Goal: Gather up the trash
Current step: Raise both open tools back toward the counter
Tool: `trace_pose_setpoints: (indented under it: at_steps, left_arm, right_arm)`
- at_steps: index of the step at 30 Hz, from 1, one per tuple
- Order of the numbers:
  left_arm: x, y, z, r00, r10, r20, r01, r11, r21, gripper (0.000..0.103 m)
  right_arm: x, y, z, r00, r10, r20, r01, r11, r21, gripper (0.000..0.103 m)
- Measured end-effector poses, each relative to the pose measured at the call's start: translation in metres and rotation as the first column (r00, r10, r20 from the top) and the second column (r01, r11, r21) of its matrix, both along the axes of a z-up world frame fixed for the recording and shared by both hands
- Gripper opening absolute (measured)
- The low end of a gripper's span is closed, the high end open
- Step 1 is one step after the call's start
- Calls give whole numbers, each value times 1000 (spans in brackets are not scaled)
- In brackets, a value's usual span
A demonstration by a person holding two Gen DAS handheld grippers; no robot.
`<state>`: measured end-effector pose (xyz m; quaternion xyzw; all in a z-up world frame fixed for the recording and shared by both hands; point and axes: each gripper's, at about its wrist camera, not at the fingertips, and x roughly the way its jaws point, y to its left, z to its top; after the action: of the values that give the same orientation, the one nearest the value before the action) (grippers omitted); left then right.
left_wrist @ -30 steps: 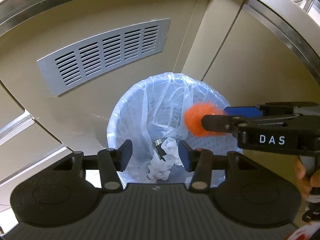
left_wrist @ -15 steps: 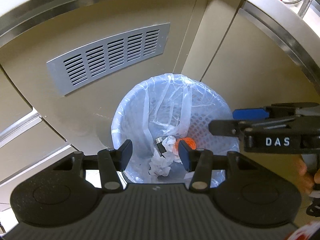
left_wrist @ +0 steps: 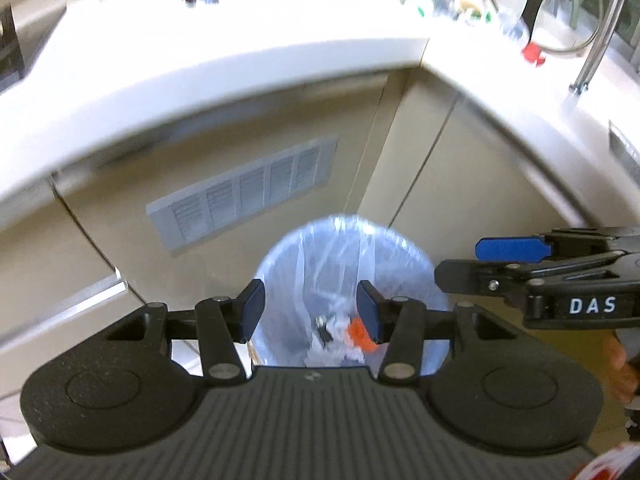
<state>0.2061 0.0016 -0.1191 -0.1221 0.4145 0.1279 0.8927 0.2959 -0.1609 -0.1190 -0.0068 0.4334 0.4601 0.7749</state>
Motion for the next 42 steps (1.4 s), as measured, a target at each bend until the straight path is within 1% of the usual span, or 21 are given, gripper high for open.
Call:
trace_pose_setpoints:
  at_steps: [5, 10, 14, 18, 23, 29, 33, 34, 36, 39, 42]
  left_arm:
    - [9, -2, 37, 997, -24, 78, 21, 999, 30, 46]
    - [33, -15, 65, 987, -82, 141, 75, 995, 59, 46]
    - [57, -30, 85, 971, -149, 188, 136, 987, 83, 46]
    - [89, -47, 98, 949, -222, 224, 202, 973, 109, 46]
    - [136, -72, 107, 922, -295, 251, 270, 954, 130, 46]
    - [184, -92, 115, 893, -356, 277, 329, 934, 141, 47]
    - [215, -102, 118, 878, -385, 286, 350, 922, 166, 48]
    - [223, -104, 118, 875, -392, 284, 355, 919, 175, 52]
    - [238, -108, 118, 869, -407, 282, 364, 911, 194, 55]
    - [260, -114, 116, 866, -421, 269, 372, 903, 213, 57]
    - [280, -118, 111, 868, -432, 245, 381, 896, 230, 57]
  right_arm:
    - [6, -15, 35, 998, -41, 43, 38, 997, 74, 63]
    - [15, -39, 61, 990, -121, 74, 111, 986, 124, 63]
    - [27, -66, 75, 973, -209, 98, 194, 970, 146, 63]
    - [46, -93, 88, 944, -308, 114, 289, 944, 158, 63]
    - [74, -125, 100, 896, -418, 149, 394, 903, 169, 63]
    - [107, -150, 106, 839, -509, 193, 482, 859, 174, 63]
    - [128, -158, 104, 812, -544, 213, 519, 839, 164, 63]
    - [133, -160, 103, 806, -552, 212, 528, 833, 164, 63]
    - [144, -165, 100, 795, -571, 205, 546, 821, 170, 63]
    - [155, -168, 97, 783, -586, 210, 560, 810, 170, 63]
    - [166, -166, 94, 778, -593, 207, 569, 805, 168, 63]
